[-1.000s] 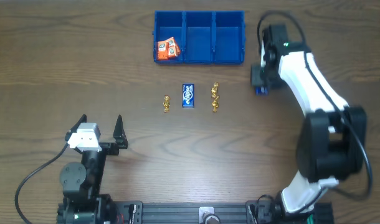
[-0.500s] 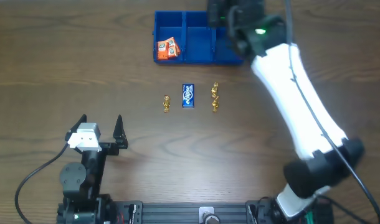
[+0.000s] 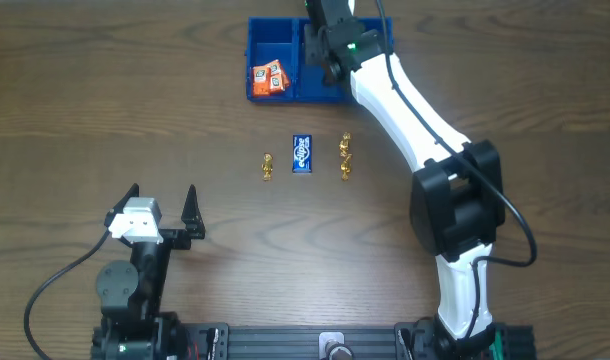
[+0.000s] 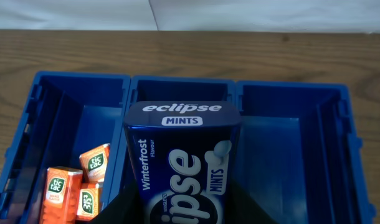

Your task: Sort Candies Into Trays

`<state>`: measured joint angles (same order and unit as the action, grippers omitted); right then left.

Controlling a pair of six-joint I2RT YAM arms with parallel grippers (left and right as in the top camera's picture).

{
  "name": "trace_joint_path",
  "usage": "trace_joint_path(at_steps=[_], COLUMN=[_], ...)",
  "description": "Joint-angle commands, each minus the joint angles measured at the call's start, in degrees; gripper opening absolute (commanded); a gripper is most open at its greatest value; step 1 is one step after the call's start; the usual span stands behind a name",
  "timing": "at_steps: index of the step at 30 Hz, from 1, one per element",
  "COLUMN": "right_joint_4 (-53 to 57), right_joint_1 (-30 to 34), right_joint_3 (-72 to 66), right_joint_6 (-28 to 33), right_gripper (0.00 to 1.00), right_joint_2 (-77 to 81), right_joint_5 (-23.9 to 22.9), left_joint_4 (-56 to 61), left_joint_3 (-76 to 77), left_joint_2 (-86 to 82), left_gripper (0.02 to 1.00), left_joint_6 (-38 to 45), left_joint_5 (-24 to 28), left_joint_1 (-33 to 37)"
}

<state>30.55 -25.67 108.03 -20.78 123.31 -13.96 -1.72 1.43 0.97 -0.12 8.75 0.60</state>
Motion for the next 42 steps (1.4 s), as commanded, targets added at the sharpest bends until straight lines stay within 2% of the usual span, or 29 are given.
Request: trace_joint_path(at_steps=[1,9,17,18,19,20,22,24,25,28,34,38,42], right_joint_4=[-0.98,-0.92,-0.87,-0.85,-0.72,-0.68,-0.61,-0.42,-0.24,0.44,5.64,14.82,24.90], right_joint_1=[-0.48,-1.03,-1.44,-1.51,-1.70,-1.75,-1.92,-2.08,-2.14,-2.14,-2.36,-5.05,-8.52], right_joint_3=[0.44,0.42,0.42,0.42,0.42,0.42,0.42,0.42,0.42,0.48,0.50,0.48,-0.31], right_joint_6=[-1.99,-1.95,-1.92,-1.90,-1.70,-1.70,-1.64,-1.46,-1.46,-1.49,-1.55,-2.49,-6.29], right_gripper=[0.156,0.165,0.244,0.281,0.579,0.713,0.792,0.930,0.956,0.991,1.000,1.000,1.000], right_joint_2=[0.96,1.14,1.14,1.14,1.14,1.14,1.14,1.14,1.14,0.79,-5.22,-11.08,-11.30], right_joint_5=[-0.20,0.04,0.04,0.04,0.04,0.07,0.07,0.07,0.07,0.07,0.46,2.64,5.25], left_joint_4=[-1.90,-1.90,-1.90,-1.90,-1.90,-1.90,-1.90,-1.90,-1.90,-1.90,-1.90,-1.90,-1.90], left_joint_3=[-1.14,-1.14,-1.14,-1.14,-1.14,-1.14,-1.14,-1.14,-1.14,-1.14,-1.14,-1.14,-1.14], left_joint_2=[-0.24,-0.24,-0.24,-0.24,-0.24,-0.24,-0.24,-0.24,-0.24,-0.24,-0.24,-0.24,-0.24], left_gripper=[0.996,0.996,0.998,0.998,0.998,0.998,0.998,0.998,0.996,0.998,0.996,0.998,0.996], left_joint_6=[0.33,0.33,0.33,0.33,0.33,0.33,0.33,0.33,0.33,0.33,0.35,0.33,0.33], left_joint_5=[1.36,1.36,1.36,1.33,1.36,1.36,1.33,1.36,1.36,1.36,1.36,1.33,1.36], left_joint_1=[0.13,0.13,0.13,0.13,0.13,0.13,0.13,0.13,0.13,0.13,0.13,0.13,0.13])
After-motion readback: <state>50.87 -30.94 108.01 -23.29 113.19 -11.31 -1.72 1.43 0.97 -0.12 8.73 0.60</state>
